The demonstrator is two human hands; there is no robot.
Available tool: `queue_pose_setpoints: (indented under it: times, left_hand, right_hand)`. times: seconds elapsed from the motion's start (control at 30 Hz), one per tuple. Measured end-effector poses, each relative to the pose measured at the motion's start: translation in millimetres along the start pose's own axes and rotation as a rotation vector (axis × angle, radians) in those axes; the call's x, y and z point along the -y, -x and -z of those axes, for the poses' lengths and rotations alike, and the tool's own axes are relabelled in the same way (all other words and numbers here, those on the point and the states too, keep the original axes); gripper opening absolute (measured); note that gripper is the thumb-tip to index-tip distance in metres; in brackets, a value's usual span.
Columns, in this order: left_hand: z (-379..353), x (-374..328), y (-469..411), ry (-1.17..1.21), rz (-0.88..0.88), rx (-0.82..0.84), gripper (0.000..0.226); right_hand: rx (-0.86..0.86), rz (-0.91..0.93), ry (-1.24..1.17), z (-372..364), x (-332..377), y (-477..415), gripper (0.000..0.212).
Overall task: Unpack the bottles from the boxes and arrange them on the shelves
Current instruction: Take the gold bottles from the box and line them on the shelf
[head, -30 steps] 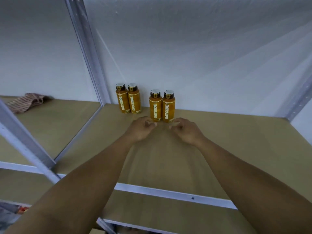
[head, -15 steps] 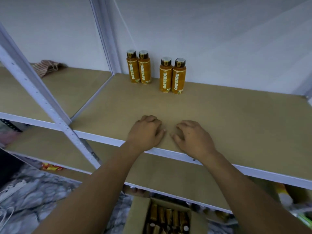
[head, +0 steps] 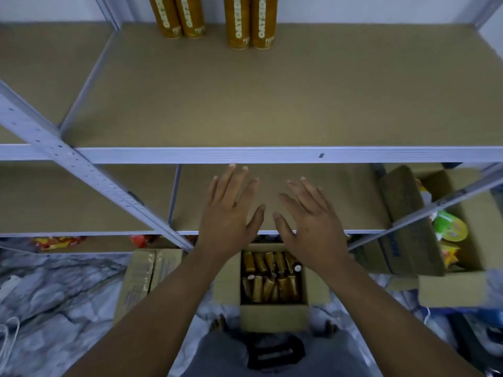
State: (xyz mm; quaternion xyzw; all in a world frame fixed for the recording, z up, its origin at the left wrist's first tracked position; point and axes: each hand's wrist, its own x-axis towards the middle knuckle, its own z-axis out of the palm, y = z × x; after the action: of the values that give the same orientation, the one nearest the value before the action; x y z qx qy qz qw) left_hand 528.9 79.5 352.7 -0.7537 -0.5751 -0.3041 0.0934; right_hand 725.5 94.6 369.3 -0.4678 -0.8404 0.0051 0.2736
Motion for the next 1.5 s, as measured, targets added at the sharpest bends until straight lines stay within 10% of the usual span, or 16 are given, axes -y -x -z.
queue_pose_setpoints:
  times: [0.17,0.33,0.53,1.03,1.5]
  left_hand:
    - [-60,-1,39,0.008,0.168,0.311,0.050]
    - [-139,-1,87,0.040,0.411,0.923,0.053]
    - [-255,21,181,0.188,0.571,1.113,0.060]
    - [-469,51,374,0.439,0.822,0.967,0.069]
    - [-531,50,407,0.347,1.051,0.696,0.088]
  right_hand:
    - [0.210,-0.062,-0.077,-45,-40,27,0.039]
    - [0.907,-0.264,-0.089,-129,-111,70,0.046]
    - [1.101,-0.348,-0.113,-237,-171,152,0.046]
    - [0.961,-0.590,-0.370,-476,-224,313,0.064]
    - [0.818,-0.711,-0.594,-547,-241,356,0.069]
